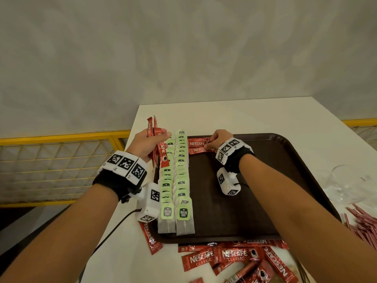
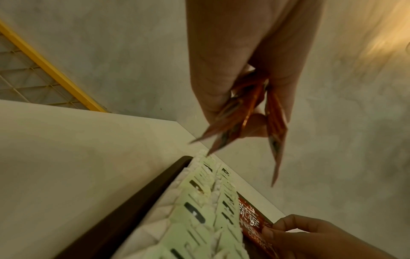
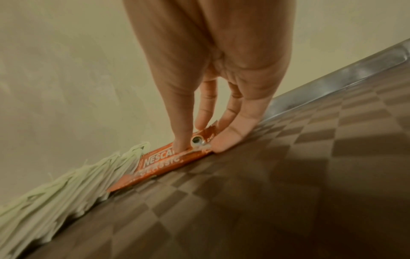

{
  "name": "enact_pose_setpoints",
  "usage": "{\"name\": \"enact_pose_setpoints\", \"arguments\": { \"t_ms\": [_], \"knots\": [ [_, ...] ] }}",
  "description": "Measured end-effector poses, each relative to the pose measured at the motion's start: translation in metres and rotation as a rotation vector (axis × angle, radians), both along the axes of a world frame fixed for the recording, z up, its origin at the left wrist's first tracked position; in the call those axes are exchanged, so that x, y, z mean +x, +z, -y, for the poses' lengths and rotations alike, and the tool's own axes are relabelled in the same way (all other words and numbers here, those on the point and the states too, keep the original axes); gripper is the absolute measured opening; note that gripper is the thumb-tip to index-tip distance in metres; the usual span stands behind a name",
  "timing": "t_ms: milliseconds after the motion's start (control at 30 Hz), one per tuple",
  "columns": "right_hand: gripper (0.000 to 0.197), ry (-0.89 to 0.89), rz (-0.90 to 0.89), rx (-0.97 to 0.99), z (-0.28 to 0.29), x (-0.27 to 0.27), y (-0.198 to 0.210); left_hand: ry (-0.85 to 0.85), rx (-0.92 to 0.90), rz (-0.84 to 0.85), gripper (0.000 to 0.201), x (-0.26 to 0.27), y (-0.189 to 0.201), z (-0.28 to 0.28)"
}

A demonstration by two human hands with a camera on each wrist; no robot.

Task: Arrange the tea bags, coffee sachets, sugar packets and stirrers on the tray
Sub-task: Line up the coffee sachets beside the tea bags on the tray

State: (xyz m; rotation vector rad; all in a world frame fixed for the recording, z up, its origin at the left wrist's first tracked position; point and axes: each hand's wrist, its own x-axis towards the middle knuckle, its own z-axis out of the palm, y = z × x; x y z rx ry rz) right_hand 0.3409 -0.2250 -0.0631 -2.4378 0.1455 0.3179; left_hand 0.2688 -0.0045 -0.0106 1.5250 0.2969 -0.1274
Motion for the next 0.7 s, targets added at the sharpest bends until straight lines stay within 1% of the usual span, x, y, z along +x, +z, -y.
{"name": "enact_pose_setpoints", "arguments": {
  "t_ms": [100,167,233,300,333,367,433,500,533,633,667,700],
  "knots": [
    [0.032,-0.023,0.007,0.024,0.001,-0.002,0.0,-0.014,-0.004,0.005,0.012,0.0,0.0,0.002],
    [0.032,-0.021,0.015,0.001,0.003,-0.003,0.0,-0.012,-0.014,0.014,0.011,0.0,-0.001,0.003],
    [0.029,-0.021,0.078,-0.031,0.004,-0.006,0.004,-0.018,-0.03,0.027,0.011,-0.002,0.0,0.006],
    [0.028,-0.014,0.144,0.062,0.001,-0.013,0.015,-0.036,-0.048,0.024,0.012,-0.003,0.002,0.008],
    [0.034,0.019,0.154,0.158,-0.002,-0.017,0.022,-0.044,-0.054,0.02,0.015,-0.003,0.003,0.009],
    [0.038,0.072,0.139,0.263,-0.006,-0.023,0.032,-0.047,-0.063,0.013,0.02,-0.002,0.003,0.01],
    [0.037,0.228,0.05,0.444,-0.016,-0.039,0.054,-0.042,-0.075,0.002,0.039,-0.003,0.005,0.014],
    [0.029,0.367,-0.033,0.528,-0.028,-0.052,0.071,-0.018,-0.069,0.006,0.056,-0.004,0.007,0.019],
    [0.025,0.411,-0.055,0.537,-0.034,-0.056,0.075,-0.002,-0.07,0.013,0.059,-0.005,0.009,0.023],
    [0.015,0.427,-0.065,0.555,-0.048,-0.062,0.075,0.016,-0.122,0.025,0.071,-0.007,0.013,0.029],
    [0.014,0.42,-0.058,0.566,-0.049,-0.063,0.074,0.009,-0.134,0.027,0.072,-0.007,0.013,0.03],
    [0.012,0.414,-0.06,0.584,-0.048,-0.064,0.073,0.003,-0.134,0.031,0.067,-0.008,0.013,0.029]
  ]
}}
